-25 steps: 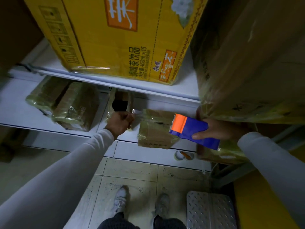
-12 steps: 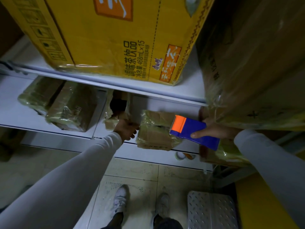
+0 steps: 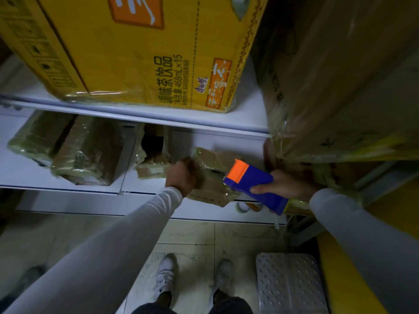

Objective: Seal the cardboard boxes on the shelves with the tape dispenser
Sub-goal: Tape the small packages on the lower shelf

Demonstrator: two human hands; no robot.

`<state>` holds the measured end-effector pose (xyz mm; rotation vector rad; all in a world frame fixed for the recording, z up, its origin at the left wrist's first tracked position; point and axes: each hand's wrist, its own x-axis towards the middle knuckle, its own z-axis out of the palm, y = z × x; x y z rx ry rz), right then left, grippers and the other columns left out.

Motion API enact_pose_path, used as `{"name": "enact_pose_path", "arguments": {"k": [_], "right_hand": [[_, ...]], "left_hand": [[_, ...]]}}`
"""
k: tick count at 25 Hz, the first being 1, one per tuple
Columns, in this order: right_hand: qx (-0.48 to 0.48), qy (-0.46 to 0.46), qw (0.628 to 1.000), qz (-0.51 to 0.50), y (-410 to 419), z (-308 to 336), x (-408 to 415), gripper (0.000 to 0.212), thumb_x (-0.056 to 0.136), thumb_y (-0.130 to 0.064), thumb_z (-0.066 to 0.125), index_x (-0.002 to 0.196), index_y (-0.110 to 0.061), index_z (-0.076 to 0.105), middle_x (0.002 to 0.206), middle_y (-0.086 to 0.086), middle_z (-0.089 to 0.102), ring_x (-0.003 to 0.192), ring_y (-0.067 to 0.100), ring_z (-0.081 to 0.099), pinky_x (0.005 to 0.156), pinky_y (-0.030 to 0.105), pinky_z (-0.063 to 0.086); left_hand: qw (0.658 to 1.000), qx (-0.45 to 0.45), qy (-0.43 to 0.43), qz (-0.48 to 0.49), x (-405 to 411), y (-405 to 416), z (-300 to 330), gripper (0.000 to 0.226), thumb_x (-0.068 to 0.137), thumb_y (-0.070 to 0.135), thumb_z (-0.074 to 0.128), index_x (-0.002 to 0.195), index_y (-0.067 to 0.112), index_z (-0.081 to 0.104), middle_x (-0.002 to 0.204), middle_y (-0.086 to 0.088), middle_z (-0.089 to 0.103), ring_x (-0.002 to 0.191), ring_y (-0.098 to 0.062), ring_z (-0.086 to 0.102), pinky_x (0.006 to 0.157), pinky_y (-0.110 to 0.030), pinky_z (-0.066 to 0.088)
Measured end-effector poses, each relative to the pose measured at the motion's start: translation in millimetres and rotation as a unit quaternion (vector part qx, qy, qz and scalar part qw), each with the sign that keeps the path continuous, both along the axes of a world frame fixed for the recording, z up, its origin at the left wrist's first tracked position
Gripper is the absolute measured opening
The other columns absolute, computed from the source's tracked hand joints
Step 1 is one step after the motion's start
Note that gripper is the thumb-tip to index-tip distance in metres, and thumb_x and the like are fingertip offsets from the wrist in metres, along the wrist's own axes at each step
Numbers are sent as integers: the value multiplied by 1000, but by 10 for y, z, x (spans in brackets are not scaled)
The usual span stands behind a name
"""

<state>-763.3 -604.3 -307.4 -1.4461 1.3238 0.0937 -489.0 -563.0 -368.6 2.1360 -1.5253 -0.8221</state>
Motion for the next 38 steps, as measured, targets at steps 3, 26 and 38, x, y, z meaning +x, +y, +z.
{"name": "enact_pose_path", "arguments": {"k": [3,26,38], "right_hand": [[25,-56,997,-50,335,-94,71,37,67,-48,79,93,-23,72,80,-8,77,74,8,72,70,29,52],[-29,71,992,-102,954,-351,-24,21,81,-48,75,81,-28,67,66,-19,71,64,-3,67,60,16,51],[-90,191,969,-131,1216,-684,3,43,75,-65,70,71,-28,48,61,-11,52,55,5,52,47,20,33]], "left_hand": [[999,22,-2,-27,145,-178,-28,31,93,24,55,122,18,61,112,-21,66,105,-40,61,87,-38,48],[824,-120,-307,-462,19,-331,-195,80,84,58,-16,152,22,8,160,-3,7,147,-24,7,118,-38,-1],[813,-115,-371,-434,-292,-313,57,57,89,57,43,142,41,29,143,-6,34,127,-35,33,99,-51,34]]}}
